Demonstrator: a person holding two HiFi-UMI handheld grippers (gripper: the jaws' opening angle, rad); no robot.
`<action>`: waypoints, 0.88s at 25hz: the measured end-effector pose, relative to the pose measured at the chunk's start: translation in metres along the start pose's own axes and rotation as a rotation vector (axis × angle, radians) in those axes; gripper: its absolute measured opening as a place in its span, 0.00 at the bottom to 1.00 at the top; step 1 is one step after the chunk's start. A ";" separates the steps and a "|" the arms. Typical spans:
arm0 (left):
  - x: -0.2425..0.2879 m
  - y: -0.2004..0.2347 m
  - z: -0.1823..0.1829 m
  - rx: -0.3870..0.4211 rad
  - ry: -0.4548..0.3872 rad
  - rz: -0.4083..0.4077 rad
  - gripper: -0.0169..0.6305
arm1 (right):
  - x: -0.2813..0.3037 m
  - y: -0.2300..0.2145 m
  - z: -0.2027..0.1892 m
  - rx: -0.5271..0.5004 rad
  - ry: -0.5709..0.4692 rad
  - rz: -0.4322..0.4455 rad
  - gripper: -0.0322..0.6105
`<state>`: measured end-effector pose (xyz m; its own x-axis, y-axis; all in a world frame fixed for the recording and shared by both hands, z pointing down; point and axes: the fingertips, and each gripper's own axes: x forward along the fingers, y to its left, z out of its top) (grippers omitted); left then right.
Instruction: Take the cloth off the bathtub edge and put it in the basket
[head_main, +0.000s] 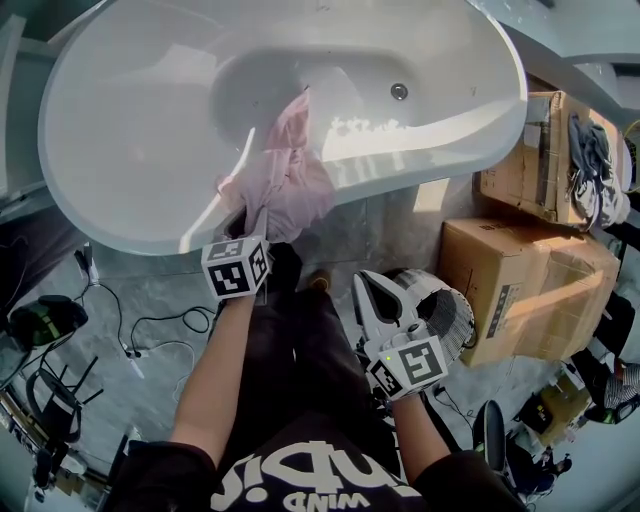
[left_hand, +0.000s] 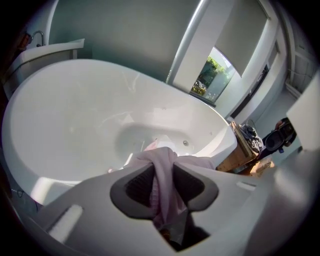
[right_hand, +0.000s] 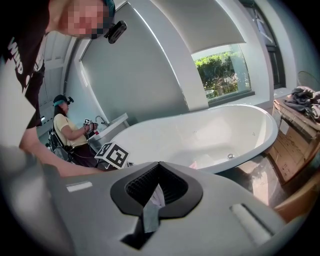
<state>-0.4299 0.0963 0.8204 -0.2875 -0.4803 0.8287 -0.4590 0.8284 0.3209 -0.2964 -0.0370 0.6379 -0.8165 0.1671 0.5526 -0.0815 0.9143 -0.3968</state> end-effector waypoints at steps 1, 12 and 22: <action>-0.001 0.000 0.001 -0.008 0.003 -0.011 0.20 | 0.000 0.000 0.002 -0.002 -0.003 -0.004 0.06; -0.045 -0.020 0.006 -0.024 -0.020 -0.125 0.16 | -0.001 0.005 0.024 -0.032 -0.033 -0.006 0.06; -0.101 -0.055 0.039 0.003 -0.116 -0.244 0.16 | -0.018 0.022 0.047 -0.072 -0.084 -0.002 0.06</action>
<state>-0.4087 0.0881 0.7009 -0.2625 -0.6958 0.6686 -0.5291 0.6832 0.5033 -0.3103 -0.0376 0.5844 -0.8618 0.1366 0.4886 -0.0444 0.9391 -0.3408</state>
